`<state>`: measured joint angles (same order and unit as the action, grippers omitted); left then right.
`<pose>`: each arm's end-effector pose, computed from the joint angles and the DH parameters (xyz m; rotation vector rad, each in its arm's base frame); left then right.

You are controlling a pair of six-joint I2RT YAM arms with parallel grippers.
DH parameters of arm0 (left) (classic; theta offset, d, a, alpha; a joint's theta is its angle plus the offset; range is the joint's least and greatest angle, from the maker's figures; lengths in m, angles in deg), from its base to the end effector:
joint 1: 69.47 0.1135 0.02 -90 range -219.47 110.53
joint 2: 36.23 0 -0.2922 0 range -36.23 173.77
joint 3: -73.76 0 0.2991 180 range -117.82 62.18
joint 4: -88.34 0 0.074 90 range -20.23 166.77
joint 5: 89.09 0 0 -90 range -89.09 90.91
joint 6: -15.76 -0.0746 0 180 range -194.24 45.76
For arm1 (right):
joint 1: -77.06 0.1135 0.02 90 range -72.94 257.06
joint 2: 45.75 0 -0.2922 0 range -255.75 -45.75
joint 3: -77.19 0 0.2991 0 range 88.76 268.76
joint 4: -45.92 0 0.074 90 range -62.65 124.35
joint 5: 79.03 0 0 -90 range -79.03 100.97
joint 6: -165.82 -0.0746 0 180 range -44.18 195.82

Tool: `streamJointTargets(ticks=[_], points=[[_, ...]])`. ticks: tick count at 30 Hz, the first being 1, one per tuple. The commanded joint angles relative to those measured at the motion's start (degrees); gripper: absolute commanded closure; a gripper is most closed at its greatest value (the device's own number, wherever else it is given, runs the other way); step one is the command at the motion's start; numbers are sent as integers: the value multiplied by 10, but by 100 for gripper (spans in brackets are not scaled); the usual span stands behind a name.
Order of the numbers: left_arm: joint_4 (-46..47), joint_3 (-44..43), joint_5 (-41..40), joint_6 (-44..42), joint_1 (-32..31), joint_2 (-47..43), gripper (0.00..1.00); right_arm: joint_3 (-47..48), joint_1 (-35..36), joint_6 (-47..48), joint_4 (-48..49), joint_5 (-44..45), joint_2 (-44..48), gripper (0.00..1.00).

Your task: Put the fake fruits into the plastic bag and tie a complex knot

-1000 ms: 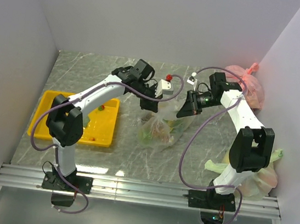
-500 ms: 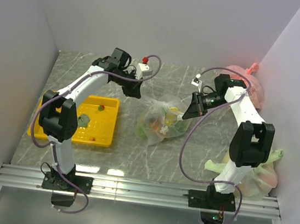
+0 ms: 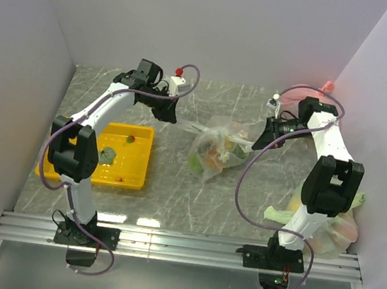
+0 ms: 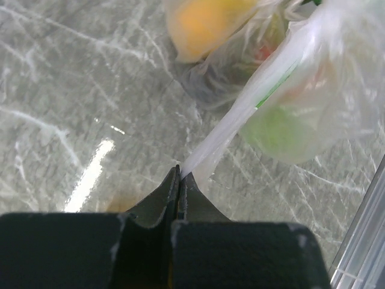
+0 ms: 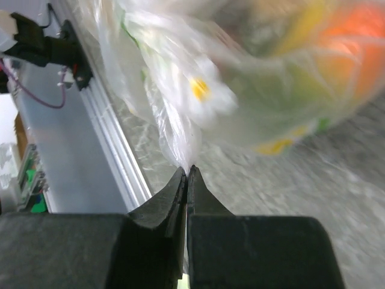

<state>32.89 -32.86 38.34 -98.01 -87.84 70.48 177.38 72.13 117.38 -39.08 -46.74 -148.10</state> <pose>0.4398 -0.1938 0.2830 1.1016 2.1558 -0.7796 0.3910 0.0296 0.2740 -0.7964 2.3003 1.2085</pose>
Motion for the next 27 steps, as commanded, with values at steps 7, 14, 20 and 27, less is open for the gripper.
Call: streamJointTargets(ticks=[7, 14, 20, 27], points=[[45, 93, -192, 29, 63, -41, 100, -30, -72, -30, 52, 204, -11, 100], [47, 62, -81, 44, 38, -41, 100, 16, -5, -54, 18, 136, -47, 100], [57, 15, -32, 41, 4, -67, 56, 48, 14, -72, 20, 131, -11, 20], [148, 29, -53, 99, 4, -142, 1, 7, 38, -61, 73, 239, 45, 11]])
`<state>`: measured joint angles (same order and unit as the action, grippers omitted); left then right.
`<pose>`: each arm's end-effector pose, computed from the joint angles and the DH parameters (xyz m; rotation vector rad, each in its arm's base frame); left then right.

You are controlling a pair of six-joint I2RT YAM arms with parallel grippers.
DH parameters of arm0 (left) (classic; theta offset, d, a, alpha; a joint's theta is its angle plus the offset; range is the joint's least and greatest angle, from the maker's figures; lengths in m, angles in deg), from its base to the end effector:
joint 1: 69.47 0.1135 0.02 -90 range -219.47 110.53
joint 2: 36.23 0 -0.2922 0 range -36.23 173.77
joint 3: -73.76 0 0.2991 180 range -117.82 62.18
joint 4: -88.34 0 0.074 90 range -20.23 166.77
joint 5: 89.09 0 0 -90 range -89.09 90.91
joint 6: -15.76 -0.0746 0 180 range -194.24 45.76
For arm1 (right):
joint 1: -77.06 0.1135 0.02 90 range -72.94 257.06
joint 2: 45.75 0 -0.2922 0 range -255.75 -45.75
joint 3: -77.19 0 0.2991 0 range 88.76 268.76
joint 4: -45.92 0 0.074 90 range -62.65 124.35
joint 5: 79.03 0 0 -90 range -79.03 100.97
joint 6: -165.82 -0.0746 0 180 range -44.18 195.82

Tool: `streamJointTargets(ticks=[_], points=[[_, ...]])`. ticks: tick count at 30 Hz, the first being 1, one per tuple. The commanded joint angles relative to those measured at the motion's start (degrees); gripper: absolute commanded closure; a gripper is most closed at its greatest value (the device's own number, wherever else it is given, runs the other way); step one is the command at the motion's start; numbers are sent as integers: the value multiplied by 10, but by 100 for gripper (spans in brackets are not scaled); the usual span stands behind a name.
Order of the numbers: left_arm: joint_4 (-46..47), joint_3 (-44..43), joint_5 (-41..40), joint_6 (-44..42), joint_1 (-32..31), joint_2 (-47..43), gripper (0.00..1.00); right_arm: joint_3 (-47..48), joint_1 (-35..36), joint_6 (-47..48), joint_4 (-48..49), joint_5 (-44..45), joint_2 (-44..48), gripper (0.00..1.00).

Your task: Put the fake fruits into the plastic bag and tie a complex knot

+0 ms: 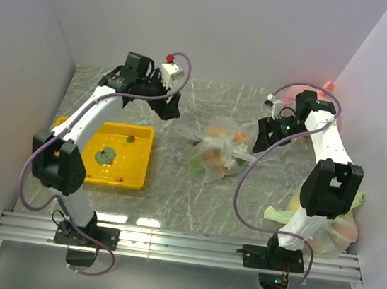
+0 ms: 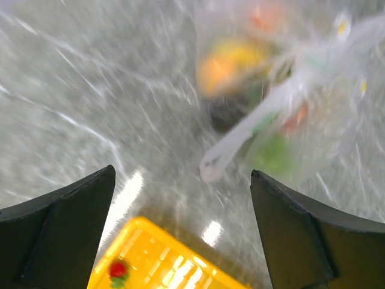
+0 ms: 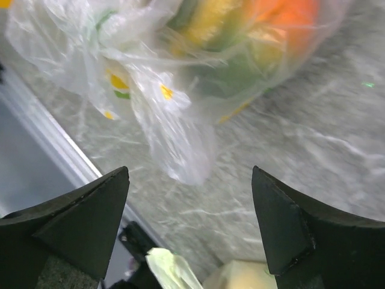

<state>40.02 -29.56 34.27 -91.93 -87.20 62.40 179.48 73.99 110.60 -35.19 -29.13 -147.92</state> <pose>0.4262 -0.1793 0.3328 0.9602 2.0571 -0.6750 0.4032 0.0265 0.2703 -0.7959 2.5240 0.8457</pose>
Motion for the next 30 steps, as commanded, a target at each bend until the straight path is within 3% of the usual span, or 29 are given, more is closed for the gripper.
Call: streamJointTargets(ticks=[1, 3, 8, 10, 16, 19, 22, 26, 28, 29, 30], points=[[97, 22, -19, 44, -1, -73, 0, -23, 28, 6, 44, 73, 54, 11], [99, 35, 3, -8, 0, -90, 1, -42, 60, 12, 56, 92, 61, 10], [-84, -27, 62, -176, -3, -25, 1, -92, 104, 20, 81, 124, 74, 10], [-103, -40, 62, -196, -3, -7, 1, -111, 115, 20, 112, 149, 73, 10], [-44, 24, 21, -298, -37, -7, 1, -158, 136, 4, 183, 208, 60, 10], [6, 49, -11, -321, -63, 0, 1, -175, 145, -3, 196, 213, 63, 16], [46, 56, -53, -335, -87, 35, 1, -187, 150, -15, 213, 223, 60, 30], [98, 58, -73, -337, -110, 68, 1, -193, 150, -31, 225, 229, 51, 64], [102, 46, -81, -340, -114, 83, 11, -192, 150, -42, 229, 234, 51, 77], [98, 39, -81, -339, -114, 97, 18, -190, 150, -45, 229, 235, 52, 95], [90, 32, -80, -340, -114, 103, 35, -190, 150, -46, 228, 236, 54, 100]])
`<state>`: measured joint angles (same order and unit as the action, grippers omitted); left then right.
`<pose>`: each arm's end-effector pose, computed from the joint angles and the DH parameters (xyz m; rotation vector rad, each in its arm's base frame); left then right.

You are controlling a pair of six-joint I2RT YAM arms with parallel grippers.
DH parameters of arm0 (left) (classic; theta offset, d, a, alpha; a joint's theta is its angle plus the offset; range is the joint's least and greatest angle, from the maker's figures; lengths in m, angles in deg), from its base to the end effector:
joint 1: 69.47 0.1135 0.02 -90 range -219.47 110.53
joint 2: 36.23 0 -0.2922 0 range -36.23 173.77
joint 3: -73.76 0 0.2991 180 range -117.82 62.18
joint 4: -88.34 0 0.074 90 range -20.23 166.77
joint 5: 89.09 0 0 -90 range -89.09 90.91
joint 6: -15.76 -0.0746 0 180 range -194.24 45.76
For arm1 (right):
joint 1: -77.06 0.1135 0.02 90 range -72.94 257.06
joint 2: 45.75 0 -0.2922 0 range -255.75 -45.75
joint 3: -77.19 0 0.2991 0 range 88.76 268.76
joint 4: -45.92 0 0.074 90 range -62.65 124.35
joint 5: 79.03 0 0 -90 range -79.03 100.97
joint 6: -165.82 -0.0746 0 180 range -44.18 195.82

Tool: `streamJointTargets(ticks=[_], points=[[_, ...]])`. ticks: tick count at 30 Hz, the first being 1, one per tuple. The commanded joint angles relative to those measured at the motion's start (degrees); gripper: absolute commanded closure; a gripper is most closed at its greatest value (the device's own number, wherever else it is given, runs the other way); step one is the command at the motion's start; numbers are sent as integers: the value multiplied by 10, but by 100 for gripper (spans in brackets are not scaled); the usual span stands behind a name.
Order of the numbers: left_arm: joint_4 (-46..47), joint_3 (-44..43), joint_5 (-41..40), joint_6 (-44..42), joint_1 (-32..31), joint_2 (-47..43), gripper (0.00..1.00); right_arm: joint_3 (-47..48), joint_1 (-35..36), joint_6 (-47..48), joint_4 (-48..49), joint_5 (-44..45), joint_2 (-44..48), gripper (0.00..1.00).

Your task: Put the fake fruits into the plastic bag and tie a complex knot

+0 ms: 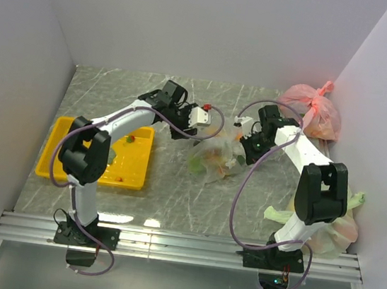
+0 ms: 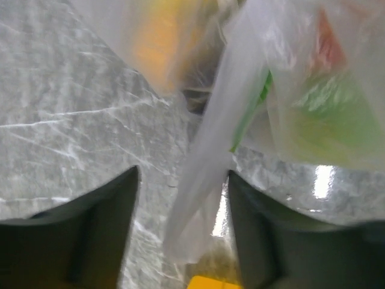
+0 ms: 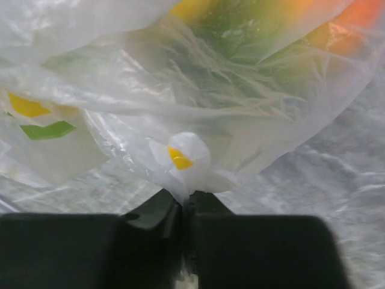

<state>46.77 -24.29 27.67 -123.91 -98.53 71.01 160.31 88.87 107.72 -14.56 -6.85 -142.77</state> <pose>0.4127 -0.2678 0.2359 1.6529 1.6990 -0.4021 0.3723 0.1012 0.1920 -1.0974 2.5745 0.3650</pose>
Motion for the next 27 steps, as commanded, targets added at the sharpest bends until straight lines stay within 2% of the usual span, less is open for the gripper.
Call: streamJointTargets(ticks=[1, 2, 4, 5, 6, 11, 15, 22, 27], points=[[-5, -35, -12, -22, -1, 28, 40, 0, 1, -21, 21, 17, 9, 100], [-21, -40, -13, -37, 1, 31, 47, -4, -1, -21, 22, 17, 13, 100], [-37, -40, -13, -43, 8, 30, 68, -9, -4, -26, 26, 19, 24, 100], [-36, -36, -13, -30, 18, 27, 95, -11, -9, -25, 23, 19, 25, 100], [-37, -30, -13, -20, 24, 24, 100, -11, -13, -27, 23, 19, 30, 100], [1, 16, -33, 77, 75, -23, 100, -16, -53, -30, 32, 48, 37, 100], [-27, 36, -71, 117, 117, -46, 100, 9, -114, -32, 23, 64, 33, 100], [-47, 69, -92, 126, 234, -90, 100, 20, -215, 10, 35, 119, 27, 100], [-49, 92, -110, 108, 284, -91, 100, -9, -250, 33, 71, 147, -7, 100]])
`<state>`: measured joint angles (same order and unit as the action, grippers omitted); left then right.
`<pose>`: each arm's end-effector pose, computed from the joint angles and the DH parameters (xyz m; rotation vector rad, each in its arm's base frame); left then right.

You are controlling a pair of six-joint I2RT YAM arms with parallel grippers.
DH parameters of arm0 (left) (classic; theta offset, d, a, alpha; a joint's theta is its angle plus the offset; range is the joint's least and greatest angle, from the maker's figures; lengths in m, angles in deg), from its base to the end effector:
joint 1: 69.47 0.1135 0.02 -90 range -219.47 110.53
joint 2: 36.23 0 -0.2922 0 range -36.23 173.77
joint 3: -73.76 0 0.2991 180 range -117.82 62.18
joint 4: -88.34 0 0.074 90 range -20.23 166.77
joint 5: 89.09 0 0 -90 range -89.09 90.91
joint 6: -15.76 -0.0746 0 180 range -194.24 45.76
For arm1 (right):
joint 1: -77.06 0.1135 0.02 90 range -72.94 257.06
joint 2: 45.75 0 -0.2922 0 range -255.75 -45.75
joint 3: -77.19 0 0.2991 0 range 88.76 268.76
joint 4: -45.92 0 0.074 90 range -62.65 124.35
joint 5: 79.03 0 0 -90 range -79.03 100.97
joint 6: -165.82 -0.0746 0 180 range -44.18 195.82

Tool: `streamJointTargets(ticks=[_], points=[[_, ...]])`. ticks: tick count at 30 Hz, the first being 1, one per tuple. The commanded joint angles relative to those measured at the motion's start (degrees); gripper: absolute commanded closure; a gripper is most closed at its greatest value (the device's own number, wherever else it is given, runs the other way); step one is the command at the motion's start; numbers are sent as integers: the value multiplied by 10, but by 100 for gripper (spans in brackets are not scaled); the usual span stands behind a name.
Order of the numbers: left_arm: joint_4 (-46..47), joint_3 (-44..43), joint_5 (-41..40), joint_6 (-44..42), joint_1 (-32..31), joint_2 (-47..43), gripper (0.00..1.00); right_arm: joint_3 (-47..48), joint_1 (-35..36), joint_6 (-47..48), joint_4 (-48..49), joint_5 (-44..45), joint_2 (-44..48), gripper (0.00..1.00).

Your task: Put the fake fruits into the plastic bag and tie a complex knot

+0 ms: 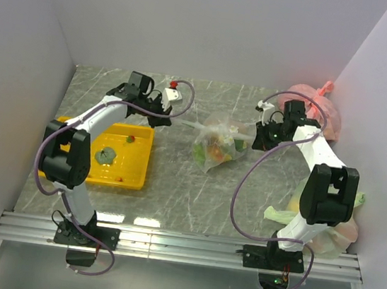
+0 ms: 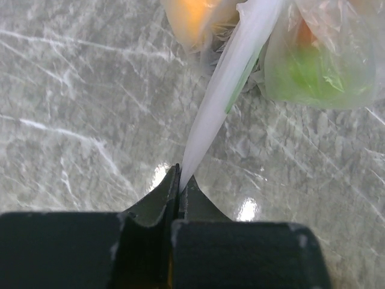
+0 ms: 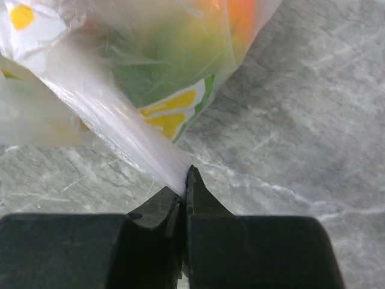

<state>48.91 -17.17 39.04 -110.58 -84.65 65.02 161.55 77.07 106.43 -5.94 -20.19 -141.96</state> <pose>0.4290 -0.1641 0.2452 1.2457 1.9198 -0.6186 0.4054 0.0387 0.2190 -0.8219 2.3822 0.5213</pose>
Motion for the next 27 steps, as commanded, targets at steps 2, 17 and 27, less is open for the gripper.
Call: streamJointTargets(ticks=[2, 17, 27], points=[[-62, 26, -227, -29, 149, -26, 100, -33, -135, 46, -1, 290, -35, 100], [-90, -88, -177, 16, 139, -1, 100, 73, -81, 17, -108, 201, -7, 100], [-72, -15, -205, -29, 178, 18, 100, -52, -94, 45, -37, 241, -47, 100]])
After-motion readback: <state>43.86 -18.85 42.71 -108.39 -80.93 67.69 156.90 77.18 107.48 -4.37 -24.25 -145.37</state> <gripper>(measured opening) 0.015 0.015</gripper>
